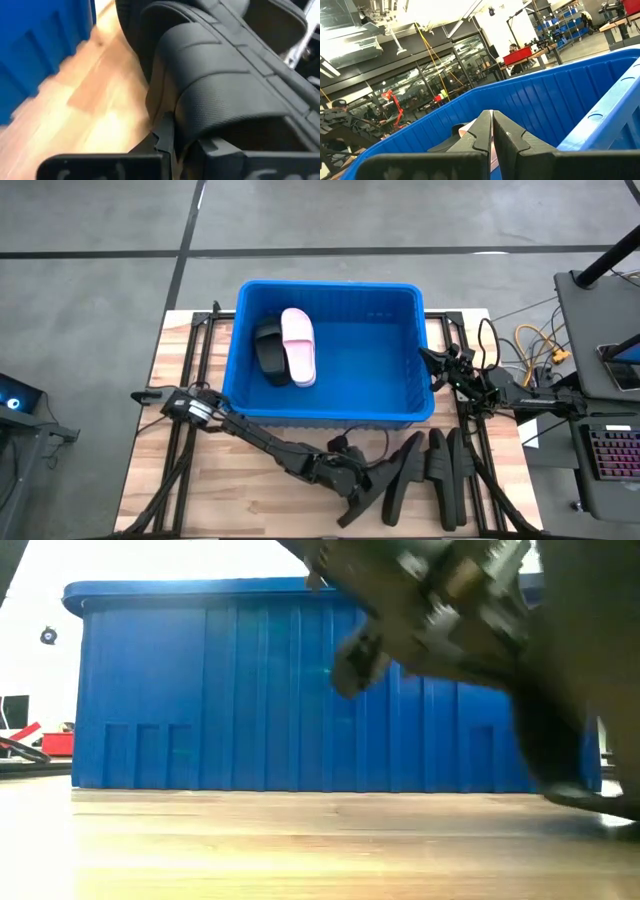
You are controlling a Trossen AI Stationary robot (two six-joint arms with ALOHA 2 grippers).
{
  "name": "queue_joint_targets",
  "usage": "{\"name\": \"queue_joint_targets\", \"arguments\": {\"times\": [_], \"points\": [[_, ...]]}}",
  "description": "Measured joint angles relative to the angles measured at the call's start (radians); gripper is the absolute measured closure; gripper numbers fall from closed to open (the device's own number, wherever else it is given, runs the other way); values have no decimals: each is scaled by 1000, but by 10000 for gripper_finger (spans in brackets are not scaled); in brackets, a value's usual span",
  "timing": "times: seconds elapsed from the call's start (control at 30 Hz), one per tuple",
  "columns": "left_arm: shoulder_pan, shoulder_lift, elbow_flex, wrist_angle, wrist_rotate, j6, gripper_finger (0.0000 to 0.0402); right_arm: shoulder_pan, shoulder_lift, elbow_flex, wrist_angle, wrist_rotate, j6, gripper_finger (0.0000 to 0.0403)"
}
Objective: Pick and place slides into bin
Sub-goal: Put the black slide into the bin
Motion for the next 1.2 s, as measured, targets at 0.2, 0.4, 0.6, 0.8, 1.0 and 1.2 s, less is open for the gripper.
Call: {"name": "queue_joint_targets", "arguments": {"times": [0.2,0.4,0.6,0.8,1.0,1.2], "points": [[-2,-111,-7,-221,68,1,398,0,0,0,0,0,0,394],[-1,-284,-6,-262,151,56,398,0,0,0,-1,0,0,394],[27,-457,3,-268,105,115,398,0,-1,0,-4,0,0,394],[84,-569,24,-173,-339,362,398,0,-1,0,-5,0,1,394],[220,-539,29,-49,-554,603,398,0,-1,0,-5,0,0,394],[339,-429,36,-62,-705,611,400,0,-1,0,-3,0,3,394]]}}
